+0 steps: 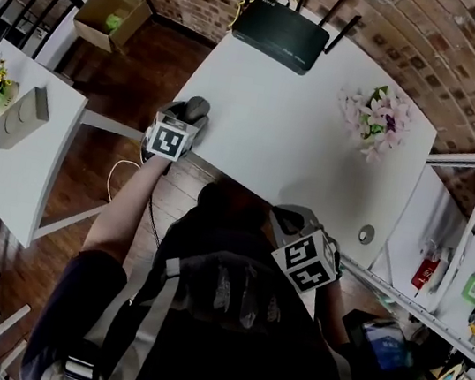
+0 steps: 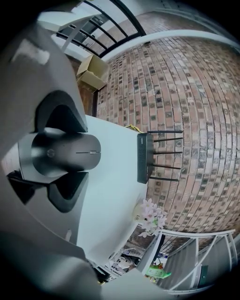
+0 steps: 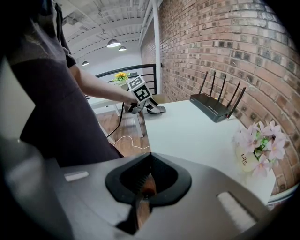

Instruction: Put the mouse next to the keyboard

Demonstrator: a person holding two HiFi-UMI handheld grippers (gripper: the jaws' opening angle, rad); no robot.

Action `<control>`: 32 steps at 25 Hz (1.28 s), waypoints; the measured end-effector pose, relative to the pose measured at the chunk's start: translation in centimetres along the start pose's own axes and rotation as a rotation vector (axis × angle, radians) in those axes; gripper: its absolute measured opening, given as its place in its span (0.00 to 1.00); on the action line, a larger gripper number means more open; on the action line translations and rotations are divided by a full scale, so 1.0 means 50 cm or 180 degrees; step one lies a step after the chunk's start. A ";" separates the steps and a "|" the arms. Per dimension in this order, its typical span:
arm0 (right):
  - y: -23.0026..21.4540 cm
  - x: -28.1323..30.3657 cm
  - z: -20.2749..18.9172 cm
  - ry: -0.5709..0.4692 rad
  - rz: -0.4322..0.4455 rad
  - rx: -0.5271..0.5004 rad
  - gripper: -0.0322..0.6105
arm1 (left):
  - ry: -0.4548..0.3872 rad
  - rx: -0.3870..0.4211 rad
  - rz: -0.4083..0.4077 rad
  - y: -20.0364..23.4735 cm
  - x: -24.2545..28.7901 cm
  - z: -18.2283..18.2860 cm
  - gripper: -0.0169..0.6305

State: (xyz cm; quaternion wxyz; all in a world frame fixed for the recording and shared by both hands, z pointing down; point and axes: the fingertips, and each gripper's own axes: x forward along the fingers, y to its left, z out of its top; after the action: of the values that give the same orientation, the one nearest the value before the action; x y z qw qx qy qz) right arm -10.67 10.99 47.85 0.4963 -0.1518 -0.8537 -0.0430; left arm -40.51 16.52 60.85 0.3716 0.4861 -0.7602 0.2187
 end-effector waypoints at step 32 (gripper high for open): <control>0.016 0.004 0.001 0.0013 -0.0143 0.0261 0.06 | -0.0121 -0.0032 0.0007 0.052 -0.019 0.025 0.45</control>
State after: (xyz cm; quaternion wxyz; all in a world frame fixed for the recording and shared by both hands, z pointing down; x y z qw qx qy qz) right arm -10.56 11.81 47.93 0.5027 -0.1121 -0.8569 -0.0194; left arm -43.07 17.34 59.39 0.3592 0.4874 -0.7687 0.2060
